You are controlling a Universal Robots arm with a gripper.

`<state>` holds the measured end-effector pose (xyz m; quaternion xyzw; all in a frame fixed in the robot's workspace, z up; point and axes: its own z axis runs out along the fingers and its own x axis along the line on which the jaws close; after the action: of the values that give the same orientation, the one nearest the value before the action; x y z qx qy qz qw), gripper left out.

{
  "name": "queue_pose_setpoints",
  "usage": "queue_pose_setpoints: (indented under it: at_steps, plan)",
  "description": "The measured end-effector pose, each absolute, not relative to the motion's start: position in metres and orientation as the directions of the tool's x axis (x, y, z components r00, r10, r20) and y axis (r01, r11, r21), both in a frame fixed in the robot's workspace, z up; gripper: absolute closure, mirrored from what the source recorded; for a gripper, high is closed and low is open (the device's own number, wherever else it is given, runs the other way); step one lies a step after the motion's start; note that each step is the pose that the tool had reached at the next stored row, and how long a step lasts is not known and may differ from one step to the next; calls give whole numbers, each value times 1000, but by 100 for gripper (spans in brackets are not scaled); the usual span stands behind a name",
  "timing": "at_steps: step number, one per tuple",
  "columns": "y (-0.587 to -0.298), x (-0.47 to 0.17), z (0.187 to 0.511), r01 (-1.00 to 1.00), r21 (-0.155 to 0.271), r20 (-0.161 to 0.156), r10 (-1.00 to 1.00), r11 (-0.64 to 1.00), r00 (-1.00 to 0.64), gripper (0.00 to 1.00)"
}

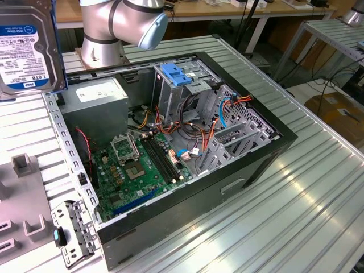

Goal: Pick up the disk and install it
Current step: 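Pick up the disk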

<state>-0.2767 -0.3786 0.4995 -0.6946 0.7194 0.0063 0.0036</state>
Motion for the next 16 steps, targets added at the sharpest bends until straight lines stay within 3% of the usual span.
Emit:
queue_pose_setpoints:
  at_steps: [16]
  plan:
    - [-379, -253, 500, -999, 5, -14, -999, 36, -36, 63]
